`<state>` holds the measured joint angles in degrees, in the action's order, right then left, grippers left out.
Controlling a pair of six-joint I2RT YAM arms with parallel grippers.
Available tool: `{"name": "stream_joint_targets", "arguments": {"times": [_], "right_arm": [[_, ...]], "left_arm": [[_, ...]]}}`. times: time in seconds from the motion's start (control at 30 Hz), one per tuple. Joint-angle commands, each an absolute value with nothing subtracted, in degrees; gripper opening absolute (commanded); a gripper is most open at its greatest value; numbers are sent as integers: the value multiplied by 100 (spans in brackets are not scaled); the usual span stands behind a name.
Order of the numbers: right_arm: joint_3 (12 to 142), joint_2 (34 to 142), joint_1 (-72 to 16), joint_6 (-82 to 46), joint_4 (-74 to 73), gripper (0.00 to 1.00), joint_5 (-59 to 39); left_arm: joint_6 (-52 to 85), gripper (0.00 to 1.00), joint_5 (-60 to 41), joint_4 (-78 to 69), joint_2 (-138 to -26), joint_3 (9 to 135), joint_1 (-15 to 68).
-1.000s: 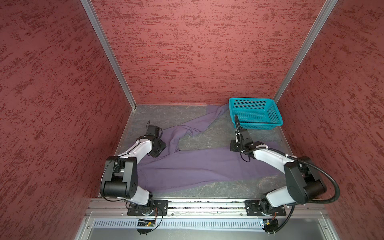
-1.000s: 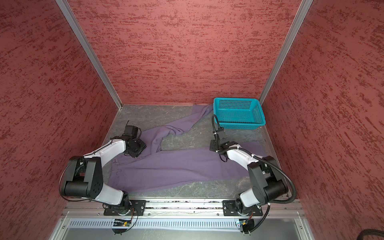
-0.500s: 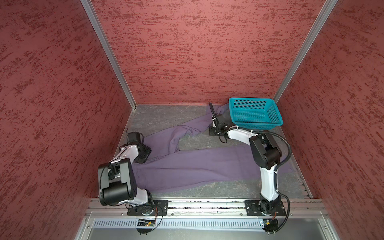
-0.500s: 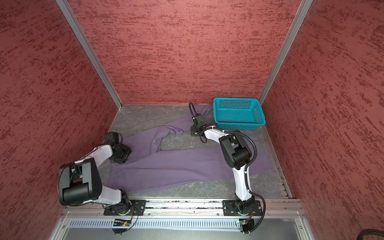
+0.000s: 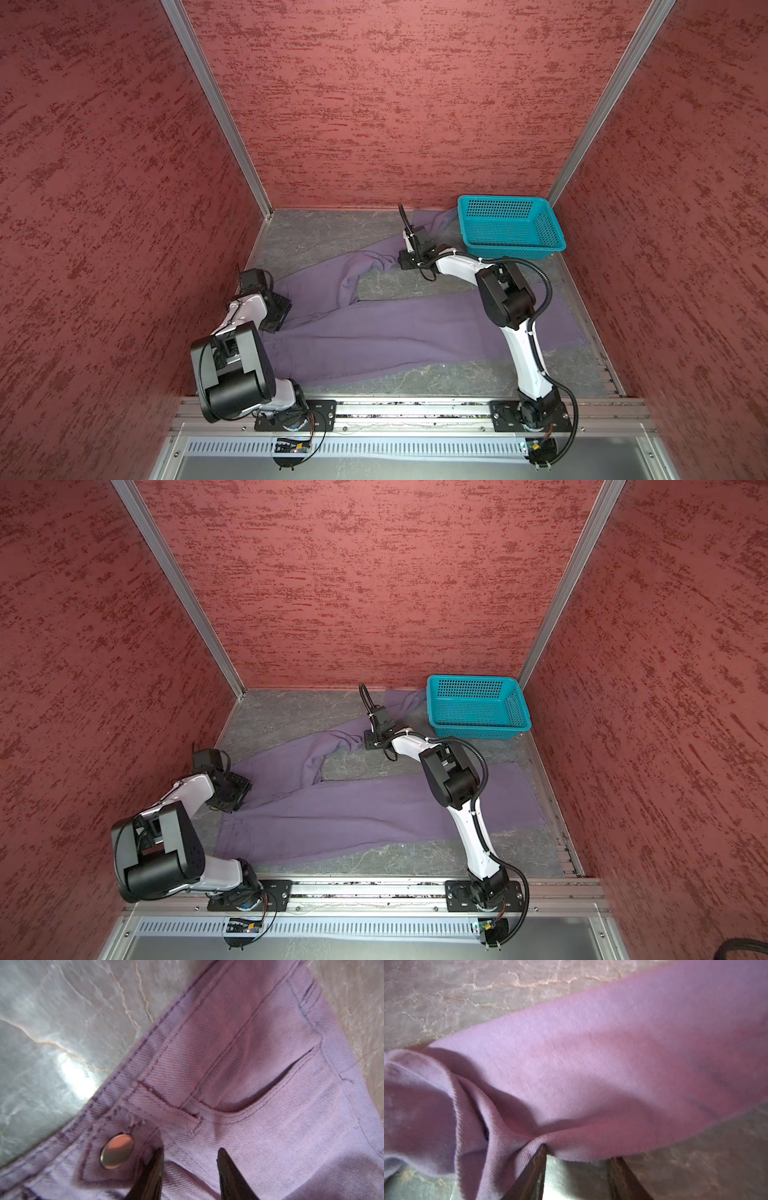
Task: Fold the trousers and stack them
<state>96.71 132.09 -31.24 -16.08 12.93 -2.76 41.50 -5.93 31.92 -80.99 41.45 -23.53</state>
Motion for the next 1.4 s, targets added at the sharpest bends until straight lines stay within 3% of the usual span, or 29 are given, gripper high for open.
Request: {"name": "stream_joint_targets", "arguments": {"times": [0.0, 0.27, 0.3, 0.37, 0.4, 0.6, 0.8, 0.97, 1.37], "right_arm": [[9869, 13396, -3173, -1476, 1168, 47, -484], [9458, 13226, -3199, -1715, 585, 55, -749], [9424, 13221, -3204, -1765, 532, 47, -800], [9527, 13321, -3210, -1912, 621, 11, -851], [9605, 13389, -3214, -1956, 714, 1, -872], [9330, 13185, -3214, -1896, 820, 0, -794], [7866, 12254, -3212, -1797, 675, 0, -716], [6741, 11403, -3210, -1894, 591, 0, -324], [5127, 10174, -3208, -2199, 702, 0, -25]], "left_arm": [[4061, 44, -570, 3266, -8042, 4069, -2434], [3983, 44, -413, 3294, -8228, 4178, -2461], [3960, 44, -373, 3289, -8282, 4199, -2490], [3956, 42, -341, 3279, -8422, 4236, -2595], [3968, 39, -358, 3263, -8477, 4249, -2650], [4064, 25, -334, 3207, -8658, 4400, -2846], [4056, 15, -373, 3340, -8722, 4573, -3030], [4088, 0, -317, 3371, -8483, 4474, -3135], [4069, 0, -324, 3654, -8119, 4510, -3442]]}}
